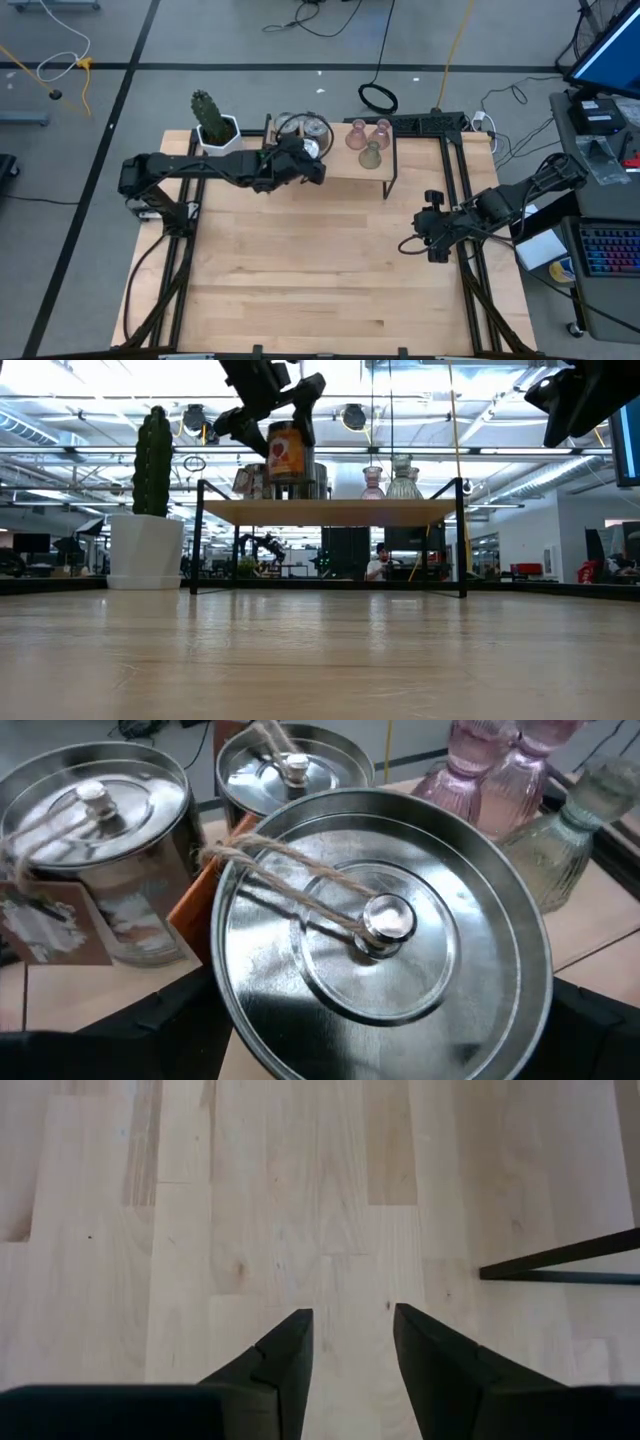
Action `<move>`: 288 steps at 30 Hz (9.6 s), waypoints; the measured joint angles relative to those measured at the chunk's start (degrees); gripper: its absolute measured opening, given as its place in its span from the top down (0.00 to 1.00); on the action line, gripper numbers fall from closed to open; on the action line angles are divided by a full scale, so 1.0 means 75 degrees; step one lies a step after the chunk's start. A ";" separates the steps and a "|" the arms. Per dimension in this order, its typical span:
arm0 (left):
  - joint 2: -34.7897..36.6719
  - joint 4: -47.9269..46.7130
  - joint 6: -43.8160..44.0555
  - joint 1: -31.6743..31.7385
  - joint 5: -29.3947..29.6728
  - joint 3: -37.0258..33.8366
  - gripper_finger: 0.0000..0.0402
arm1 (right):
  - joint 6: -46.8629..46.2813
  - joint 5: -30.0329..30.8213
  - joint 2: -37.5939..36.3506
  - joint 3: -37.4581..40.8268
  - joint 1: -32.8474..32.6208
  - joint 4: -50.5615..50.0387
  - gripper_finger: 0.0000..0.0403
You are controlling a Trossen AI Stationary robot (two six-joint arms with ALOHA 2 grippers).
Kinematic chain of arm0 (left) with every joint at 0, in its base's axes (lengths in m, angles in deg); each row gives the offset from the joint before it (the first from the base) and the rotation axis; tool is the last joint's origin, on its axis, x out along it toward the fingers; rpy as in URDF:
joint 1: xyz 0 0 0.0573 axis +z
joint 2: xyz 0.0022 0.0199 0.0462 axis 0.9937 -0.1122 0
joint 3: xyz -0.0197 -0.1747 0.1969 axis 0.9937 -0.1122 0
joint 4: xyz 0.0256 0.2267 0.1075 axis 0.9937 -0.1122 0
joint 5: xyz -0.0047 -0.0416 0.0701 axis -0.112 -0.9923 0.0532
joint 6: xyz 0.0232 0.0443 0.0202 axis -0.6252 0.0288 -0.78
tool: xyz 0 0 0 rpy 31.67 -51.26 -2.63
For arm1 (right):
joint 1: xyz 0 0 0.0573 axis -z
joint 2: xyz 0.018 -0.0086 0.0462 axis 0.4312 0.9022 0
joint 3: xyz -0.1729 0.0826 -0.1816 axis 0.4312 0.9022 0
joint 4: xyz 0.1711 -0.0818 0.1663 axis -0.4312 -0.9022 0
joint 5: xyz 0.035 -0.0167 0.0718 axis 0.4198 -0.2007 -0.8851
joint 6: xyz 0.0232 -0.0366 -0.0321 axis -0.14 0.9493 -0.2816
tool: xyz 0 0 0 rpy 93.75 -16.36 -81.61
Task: Pick & Place candle stick holders
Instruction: Put the silver scented candle on the shelf, then return to Home Position
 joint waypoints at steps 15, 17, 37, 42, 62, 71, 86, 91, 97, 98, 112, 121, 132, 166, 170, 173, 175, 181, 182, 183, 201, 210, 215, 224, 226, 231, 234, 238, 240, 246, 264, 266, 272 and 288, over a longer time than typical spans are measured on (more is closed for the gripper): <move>-0.0556 -0.0214 0.0859 0.0044 0.0225 -0.0004 0.09 | -0.0003 -0.0003 0.0000 0.0003 0.0003 0.0156 0.67; -0.0554 -0.0119 0.0864 0.0044 0.0296 0.0002 0.07 | 0.0000 0.0000 0.0000 0.0003 0.0003 0.0151 0.67; -0.0548 -0.0263 0.0969 0.0044 0.0515 0.0002 0.02 | 0.0003 -0.0017 0.0000 0.0003 0.0003 0.0145 0.67; -0.0545 -0.0256 0.0966 0.0044 0.0515 0.0002 0.05 | 0.0003 -0.0020 0.0000 0.0003 0.0003 0.0145 0.67; -0.0481 -0.0035 0.0763 0.0044 0.0895 0.0002 0.02 | 0.0003 -0.0026 0.0000 0.0003 0.0003 0.0145 0.67; -0.0336 0.0285 0.0405 0.0044 0.1141 0.0002 0.02 | 0.0003 -0.0028 0.0000 0.0003 0.0003 0.0145 0.67; 0.0254 0.1729 -0.0267 -0.0874 0.0650 0.0014 0.02 | 0.0023 -0.0031 0.0003 0.0003 0.0001 0.0264 0.67; -0.0190 0.1566 0.0058 -0.1543 0.0528 0.0016 0.02 | 0.0170 -0.0020 0.0003 0.0003 0.0002 0.0339 0.67; -0.0703 0.1282 0.0104 -0.1849 0.1280 0.0017 0.02 | 0.0177 -0.0021 0.0001 0.0003 0.0003 0.0378 0.67; -0.0741 0.1125 0.0106 -0.1848 0.1350 0.0015 0.02 | 0.0154 -0.0023 0.0003 0.0003 0.0000 0.0372 0.67; -0.1015 0.0368 0.0051 -0.1593 0.2419 0.0010 0.02 | 0.0122 -0.0026 0.0003 0.0003 0.0001 0.0377 0.67; -0.1026 -0.0029 0.0158 -0.1411 0.2494 0.0011 0.02 | 0.0123 -0.0026 0.0003 0.0003 0.0000 0.0375 0.67; -0.1026 -0.0209 0.0152 -0.1373 0.2523 0.0011 0.02 | 0.0134 -0.0026 0.0003 0.0003 0.0003 0.0375 0.67; 0.2801 -0.0766 0.0352 -0.3764 0.0192 -0.1926 0.02 | -0.0671 -0.0816 0.0001 0.0003 0.0006 0.1355 0.67; 0.3602 0.0517 0.0335 -0.4027 0.0194 -0.3271 0.02 | -0.0394 -0.0822 -0.0002 0.0003 0.0061 0.1780 0.67; 0.4129 0.1494 0.0211 -0.4236 0.0191 -0.4302 0.02 | -0.0244 -0.0825 -0.0080 0.0003 0.0061 0.1877 0.67; 0.4520 0.2034 0.0147 -0.4384 0.0190 -0.4915 0.02 | -0.0175 -0.0932 -0.0198 0.0003 0.0061 0.1917 0.67; 0.5711 0.2779 0.0108 -0.4828 0.0355 -0.6225 0.02 | 0.0610 -0.1773 -0.0887 0.0003 0.0059 0.2095 0.67; 0.5913 0.2829 0.0105 -0.4908 0.0433 -0.6396 0.02 | 0.0716 -0.1824 -0.1052 0.0003 0.0061 0.2118 0.67; 0.6097 0.2904 0.0097 -0.4989 0.0500 -0.6563 0.02 | 0.0791 -0.1821 -0.1217 0.0003 0.0061 0.2145 0.67; 0.7215 0.6564 -0.0712 -0.5376 0.1003 -0.9322 0.02 | 0.1018 -0.2583 -0.3590 0.2218 0.0058 0.4594 0.67; 0.7436 0.6523 -0.1623 -0.3209 -0.1226 -0.9405 0.02 | 0.0524 -0.2629 -0.4897 0.2687 0.0061 0.4257 0.67; 0.8317 0.5882 -0.2106 -0.2309 -0.1811 -0.9405 0.02 | 0.0543 -0.2615 -0.5752 0.2687 0.0061 0.3890 0.67; 1.0925 0.3799 -0.2442 -0.2358 -0.2088 -0.9405 0.02 | 0.0917 -0.2267 -0.6874 0.2687 0.0061 0.3571 0.67; 1.1400 0.3532 -0.2646 -0.2510 -0.1734 -0.9405 0.02 | 0.0814 -0.2096 -0.6975 0.2687 0.0061 0.3492 0.67; 1.2095 0.3119 -0.3021 -0.2802 -0.1087 -0.9405 0.02 | 0.0669 -0.1968 -0.7035 0.2687 0.0061 0.3550 0.67; 1.2095 0.2929 -0.2976 -0.2916 -0.0875 -0.9405 0.02 | 0.0759 -0.1967 -0.7043 0.2898 0.0061 0.4129 0.67; 1.1937 0.2881 -0.2901 -0.3002 -0.0278 -0.9477 0.02 | 0.0895 -0.1990 -0.7102 0.3635 0.0061 0.5129 0.67; 1.1939 0.2923 -0.2876 -0.3010 0.0033 -0.9568 0.02 | 0.0688 -0.1993 -0.7152 0.4017 0.0061 0.5381 0.67; 1.1980 0.2912 -0.2633 -0.3010 0.0460 -0.9758 0.02 | 0.0268 -0.1964 -0.7294 0.4743 0.0061 0.5811 0.67; 1.1974 0.2943 -0.2565 -0.3010 0.0510 -1.0069 0.02 | 0.0232 -0.2426 -0.7294 0.6924 0.0058 0.8510 0.67; 1.1977 0.2991 -0.2691 -0.3010 0.0511 -1.0069 0.02 | 0.0282 -0.2423 -0.7294 0.6921 0.0061 0.8508 0.67; 1.2211 0.2860 -0.2969 -0.3006 0.0575 -1.0064 0.02 | 0.0354 -0.2780 -0.7294 0.6860 0.0060 0.8439 0.67; 1.2194 0.3823 -0.2846 -0.3031 -0.2050 -1.0282 0.02 | 0.0517 -0.2676 -0.7292 0.7391 0.0061 0.9009 0.67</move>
